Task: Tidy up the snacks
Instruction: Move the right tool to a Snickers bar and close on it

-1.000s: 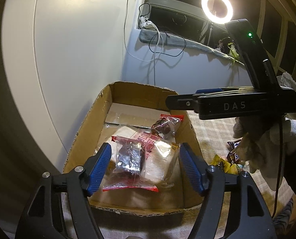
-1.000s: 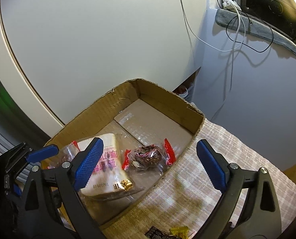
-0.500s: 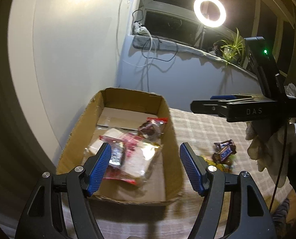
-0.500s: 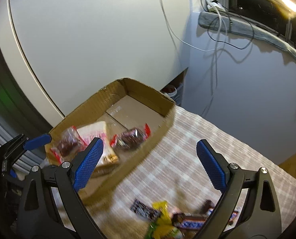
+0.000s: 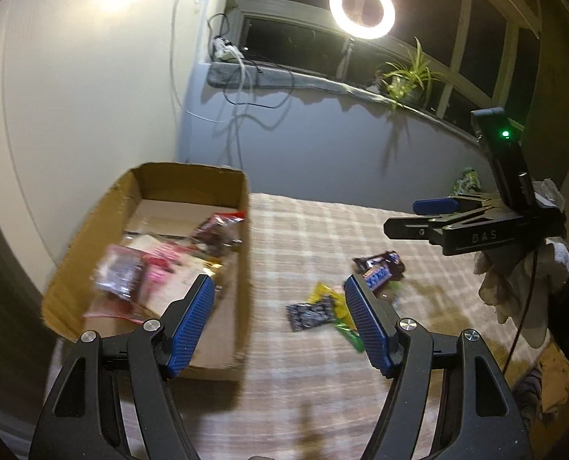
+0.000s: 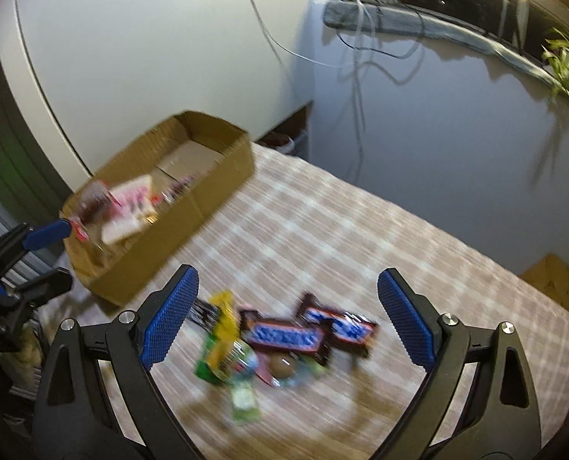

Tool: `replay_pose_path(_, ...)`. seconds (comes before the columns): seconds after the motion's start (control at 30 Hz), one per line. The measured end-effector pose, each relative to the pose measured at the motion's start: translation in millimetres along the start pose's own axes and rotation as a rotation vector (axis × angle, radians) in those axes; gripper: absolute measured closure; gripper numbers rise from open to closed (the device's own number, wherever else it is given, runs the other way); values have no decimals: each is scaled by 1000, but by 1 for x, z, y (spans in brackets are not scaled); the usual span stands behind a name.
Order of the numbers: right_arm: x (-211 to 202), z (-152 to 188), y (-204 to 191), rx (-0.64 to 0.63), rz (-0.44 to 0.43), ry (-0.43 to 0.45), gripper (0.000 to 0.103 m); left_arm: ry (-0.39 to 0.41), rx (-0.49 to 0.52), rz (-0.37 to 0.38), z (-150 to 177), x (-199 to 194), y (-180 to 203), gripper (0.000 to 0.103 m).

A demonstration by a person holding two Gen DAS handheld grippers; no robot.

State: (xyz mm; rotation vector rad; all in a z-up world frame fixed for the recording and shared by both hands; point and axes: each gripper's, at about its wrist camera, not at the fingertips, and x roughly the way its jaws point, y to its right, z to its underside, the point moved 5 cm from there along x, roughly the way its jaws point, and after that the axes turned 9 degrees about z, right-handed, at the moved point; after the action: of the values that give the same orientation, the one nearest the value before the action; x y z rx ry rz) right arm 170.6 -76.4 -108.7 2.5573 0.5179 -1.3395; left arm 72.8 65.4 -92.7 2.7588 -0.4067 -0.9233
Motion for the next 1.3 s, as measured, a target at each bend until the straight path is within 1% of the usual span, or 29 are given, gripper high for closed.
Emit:
replay_pose_path(0.1,2,9,14,38,-12,-19,7,-15,7,17,5,7,11,32)
replay_pose_path(0.2,1,10,21,67,-15,-2,7,-37,10,33,11,16,20,32)
replay_pose_path(0.27,2,10,22,76,-37,-3,8,-52,21,41,14,22,26,35)
replay_pose_path(0.37,6,10,15,58,-62,-15,21,-71,26,56,17,30,33,38)
replay_pose_path(0.43,9,10,9,35,-72,-24,25,-81,25,66,20,34,38,40)
replay_pose_path(0.47,12,10,5,24,-84,-31,28,-89,25,72,23,37,40,44)
replay_pose_path(0.53,17,10,0,15,-119,-50,35,-104,24,81,27,41,43,46)
replay_pose_path(0.6,24,11,-4,14,-152,-75,48,-116,22,91,30,45,46,50)
replay_pose_path(0.67,33,13,-10,3,-172,-101,51,-128,21,96,33,49,48,53)
replay_pose_path(0.73,40,15,-14,-20,-166,-111,54,-137,22,101,36,53,50,55)
replay_pose_path(0.9,59,23,-25,-65,-168,-153,73,-154,24,100,39,61,53,59)
replay_pose_path(1.0,66,31,-28,-98,-159,-170,78,-163,16,98,41,64,50,60)
replay_pose_path(1.17,66,51,-20,-143,-129,-192,79,-184,7,106,45,73,51,60)
replay_pose_path(1.3,61,62,-1,-113,-123,-189,79,-203,28,120,49,81,59,60)
